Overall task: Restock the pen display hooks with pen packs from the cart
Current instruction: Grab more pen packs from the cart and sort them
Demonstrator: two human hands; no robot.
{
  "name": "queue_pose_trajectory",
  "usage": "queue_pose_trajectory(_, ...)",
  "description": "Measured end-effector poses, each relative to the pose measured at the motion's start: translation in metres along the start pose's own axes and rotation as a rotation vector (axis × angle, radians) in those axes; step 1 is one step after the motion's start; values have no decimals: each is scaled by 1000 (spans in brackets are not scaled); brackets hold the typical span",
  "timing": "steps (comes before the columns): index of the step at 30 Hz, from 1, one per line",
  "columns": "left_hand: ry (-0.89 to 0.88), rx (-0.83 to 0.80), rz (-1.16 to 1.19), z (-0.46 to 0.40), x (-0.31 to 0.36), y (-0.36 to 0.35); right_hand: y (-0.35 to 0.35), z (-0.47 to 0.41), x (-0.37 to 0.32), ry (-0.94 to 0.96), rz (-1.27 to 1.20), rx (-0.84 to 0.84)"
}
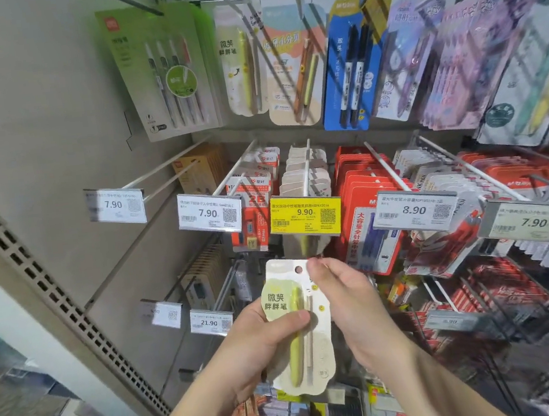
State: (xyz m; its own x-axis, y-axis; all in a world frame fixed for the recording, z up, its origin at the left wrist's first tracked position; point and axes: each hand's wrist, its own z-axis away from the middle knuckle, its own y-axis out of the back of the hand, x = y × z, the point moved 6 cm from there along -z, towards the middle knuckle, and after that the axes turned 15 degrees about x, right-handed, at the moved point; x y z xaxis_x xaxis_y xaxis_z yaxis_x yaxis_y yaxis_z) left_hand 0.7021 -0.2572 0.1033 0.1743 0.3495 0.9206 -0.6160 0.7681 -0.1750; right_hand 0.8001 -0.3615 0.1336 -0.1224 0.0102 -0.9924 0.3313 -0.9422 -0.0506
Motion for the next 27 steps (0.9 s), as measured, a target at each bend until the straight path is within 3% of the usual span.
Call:
queue_pose_trajectory(5,-62,6,-58,-2,4,-1,-1,1,-13,145,101,-24)
queue_pose_trajectory(13,-355,109,-37,-8,52,0,-5,-1,-30,309,221,-6)
queue_pose_trajectory(21,-473,96,27,-13,82,-8,-6,-7,-57,456,-15,46)
queue_pose_trajectory(27,-540,139,9,-20,89,-15,-7,-11,-66,537,-47,119)
